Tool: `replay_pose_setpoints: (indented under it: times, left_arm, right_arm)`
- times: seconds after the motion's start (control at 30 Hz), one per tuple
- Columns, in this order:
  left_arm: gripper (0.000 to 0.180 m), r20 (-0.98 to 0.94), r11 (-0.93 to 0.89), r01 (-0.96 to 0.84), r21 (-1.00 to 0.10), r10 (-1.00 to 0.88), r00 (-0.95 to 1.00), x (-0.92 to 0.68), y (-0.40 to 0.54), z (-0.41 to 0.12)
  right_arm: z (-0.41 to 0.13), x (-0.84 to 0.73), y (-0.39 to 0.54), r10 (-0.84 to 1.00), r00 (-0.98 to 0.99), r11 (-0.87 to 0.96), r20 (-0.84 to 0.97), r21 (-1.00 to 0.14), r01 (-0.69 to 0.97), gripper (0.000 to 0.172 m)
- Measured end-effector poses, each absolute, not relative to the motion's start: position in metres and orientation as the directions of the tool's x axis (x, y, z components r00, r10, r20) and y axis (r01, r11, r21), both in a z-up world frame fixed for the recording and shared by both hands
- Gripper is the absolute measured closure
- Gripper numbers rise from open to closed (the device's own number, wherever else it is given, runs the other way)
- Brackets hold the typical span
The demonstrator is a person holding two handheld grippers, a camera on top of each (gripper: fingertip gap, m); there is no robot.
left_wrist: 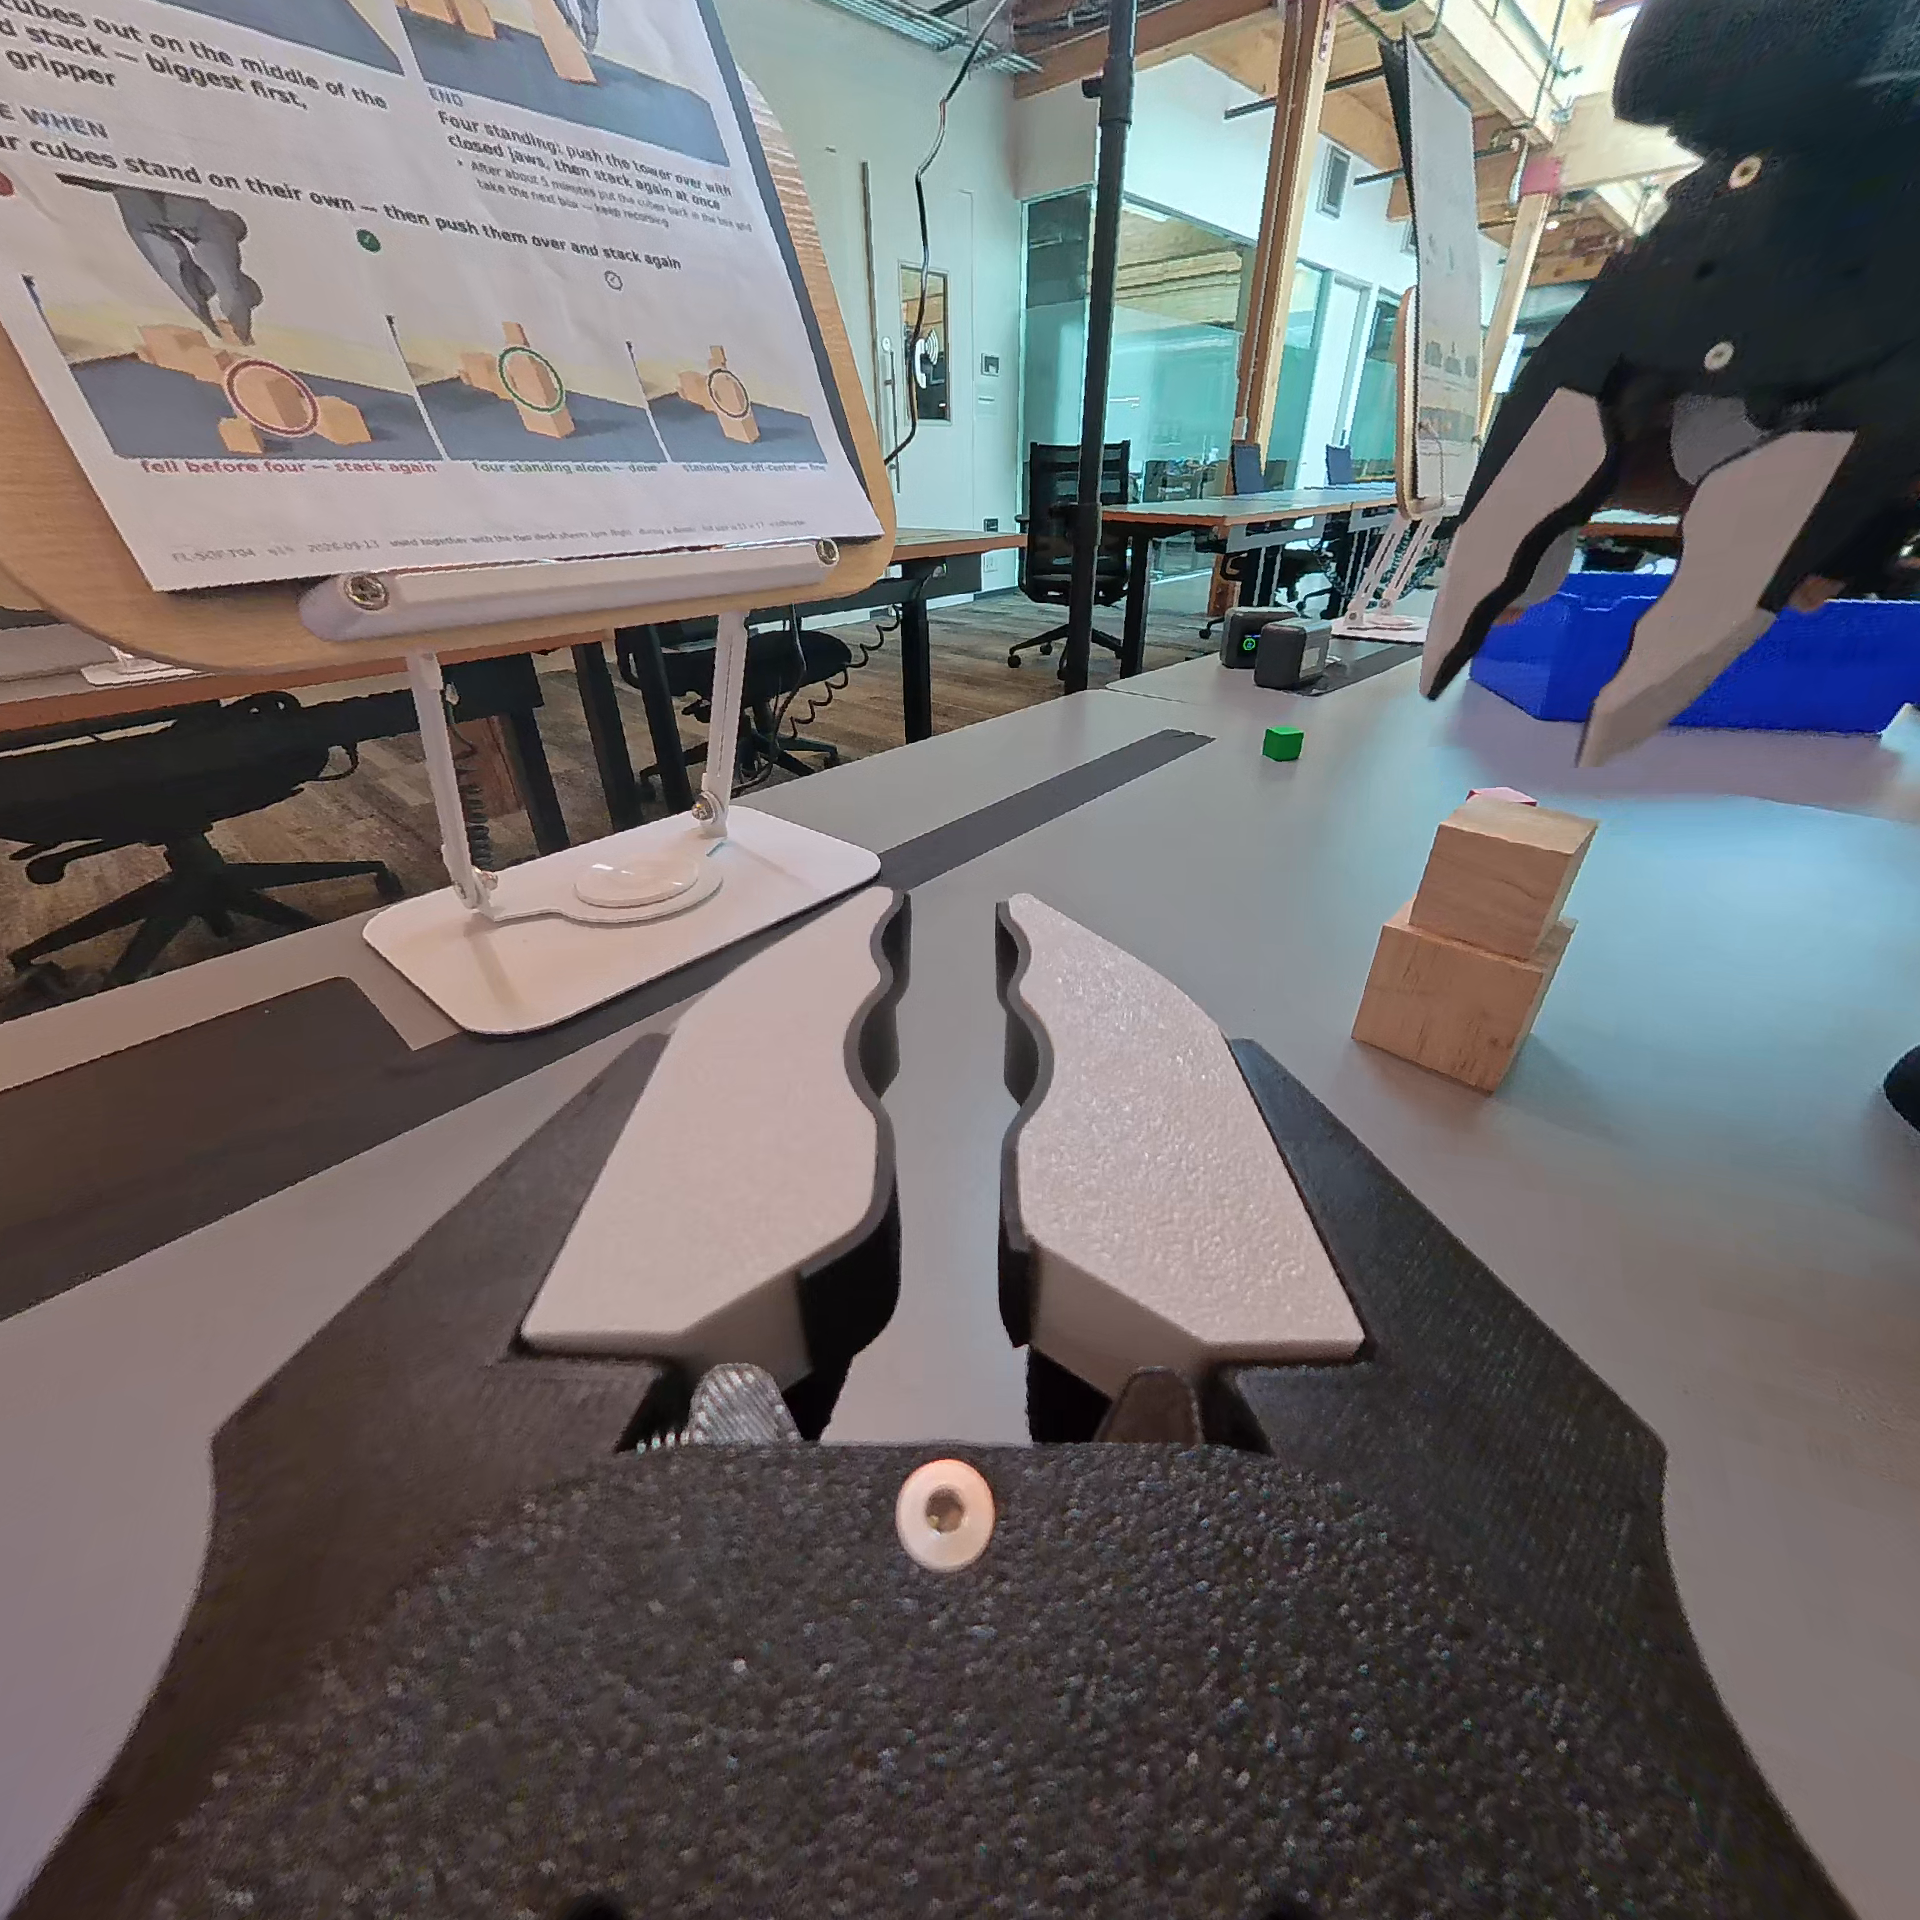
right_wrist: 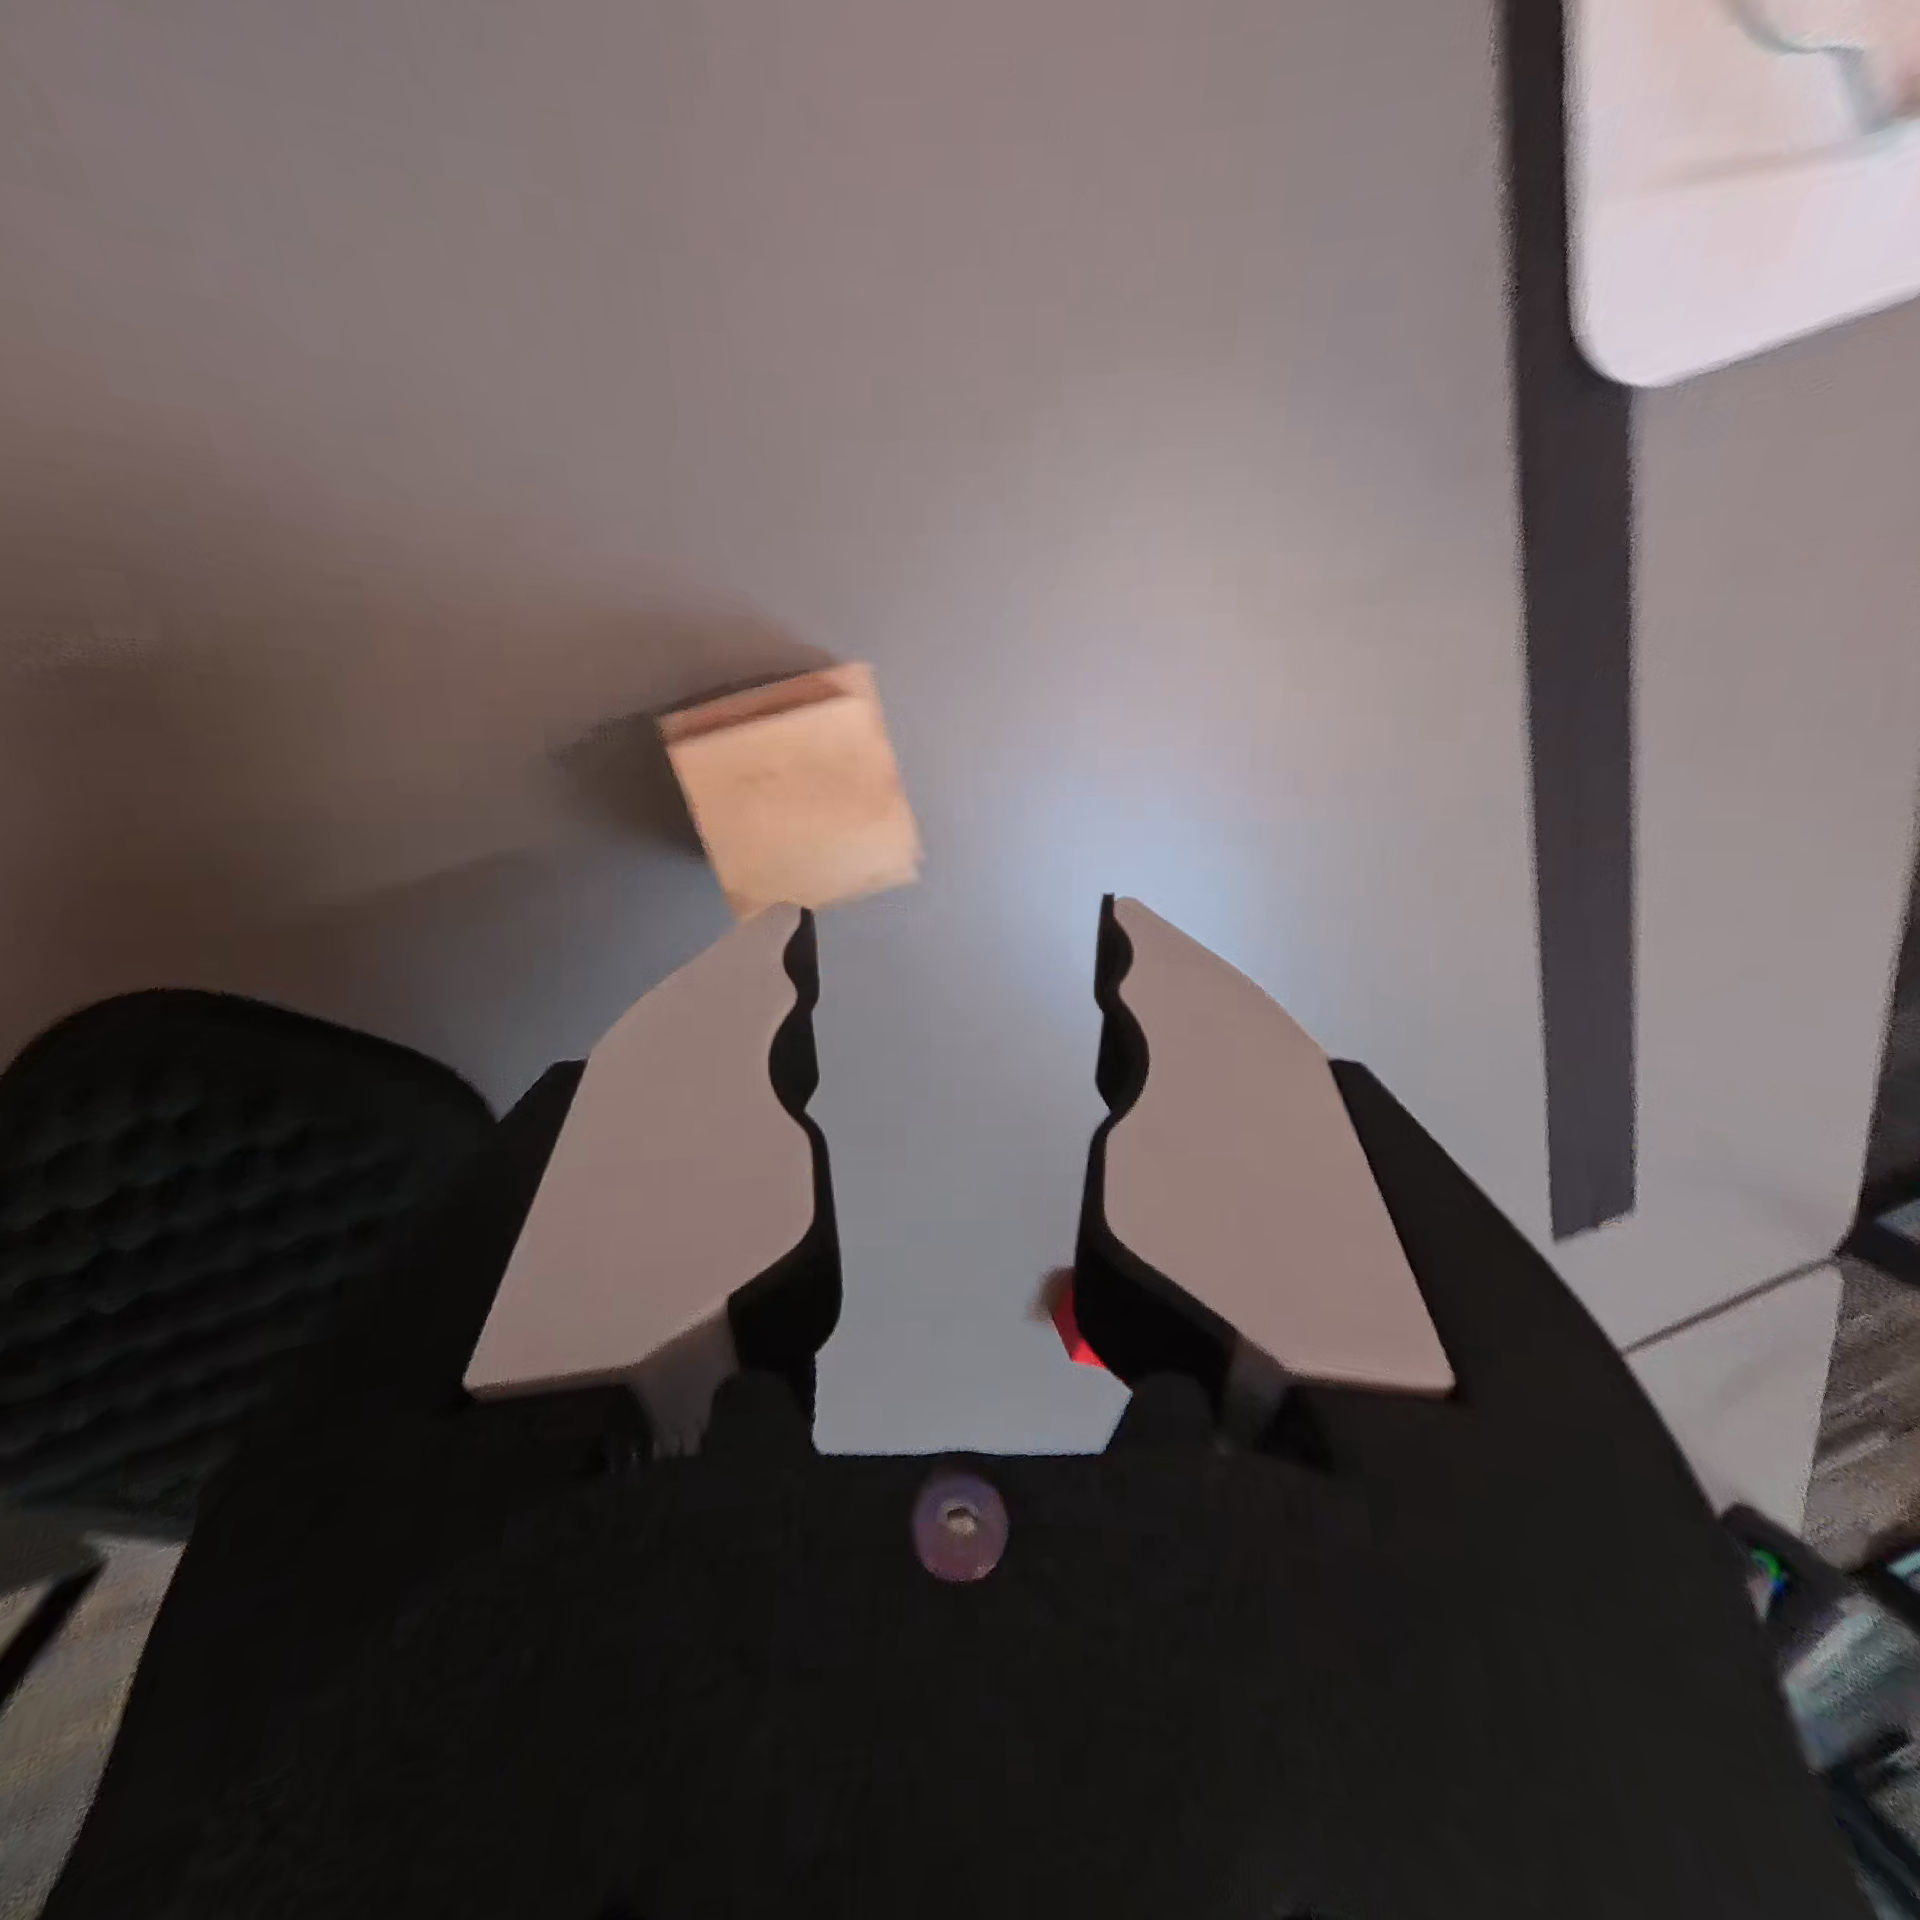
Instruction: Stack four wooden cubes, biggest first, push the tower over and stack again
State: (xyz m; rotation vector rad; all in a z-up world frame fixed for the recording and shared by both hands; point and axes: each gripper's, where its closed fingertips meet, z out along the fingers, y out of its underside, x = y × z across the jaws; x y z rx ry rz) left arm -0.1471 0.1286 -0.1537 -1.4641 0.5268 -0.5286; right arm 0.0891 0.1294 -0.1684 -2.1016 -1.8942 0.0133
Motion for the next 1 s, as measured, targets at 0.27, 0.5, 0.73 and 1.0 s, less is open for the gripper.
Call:
replay_pose_setpoints:
  times: [0.27, 0.5, 0.73, 1.0]
  left_arm:
    - [0.180, 0.025, 0.069, 0.089, -0.994, -0.638, 0.770, -0.154, 0.123, -0.142]
    - [0.179, 0.028, 0.048, 0.075, -0.996, -0.632, 0.774, -0.153, 0.126, -0.150]
    - [0.177, 0.016, 0.028, 0.045, -0.999, -0.643, 0.766, -0.148, 0.126, -0.159]
    - [0.162, 0.029, 0.017, 0.056, -0.998, -0.692, 0.721, -0.140, 0.123, -0.160]
  right_arm:
    - [-0.164, 0.209, 0.174, 0.847, 0.458, -0.329, 0.268, -0.413, 0.850, 0.123]
    - [-0.227, 0.292, 0.169, 0.807, 0.555, -0.467, 0.199, -0.360, 0.808, 0.118]
    - [-0.261, 0.300, 0.180, 0.802, 0.575, -0.502, 0.160, -0.340, 0.795, 0.119]
    - [-0.220, 0.237, 0.176, 0.882, 0.453, -0.361, 0.128, -0.433, 0.826, 0.145]
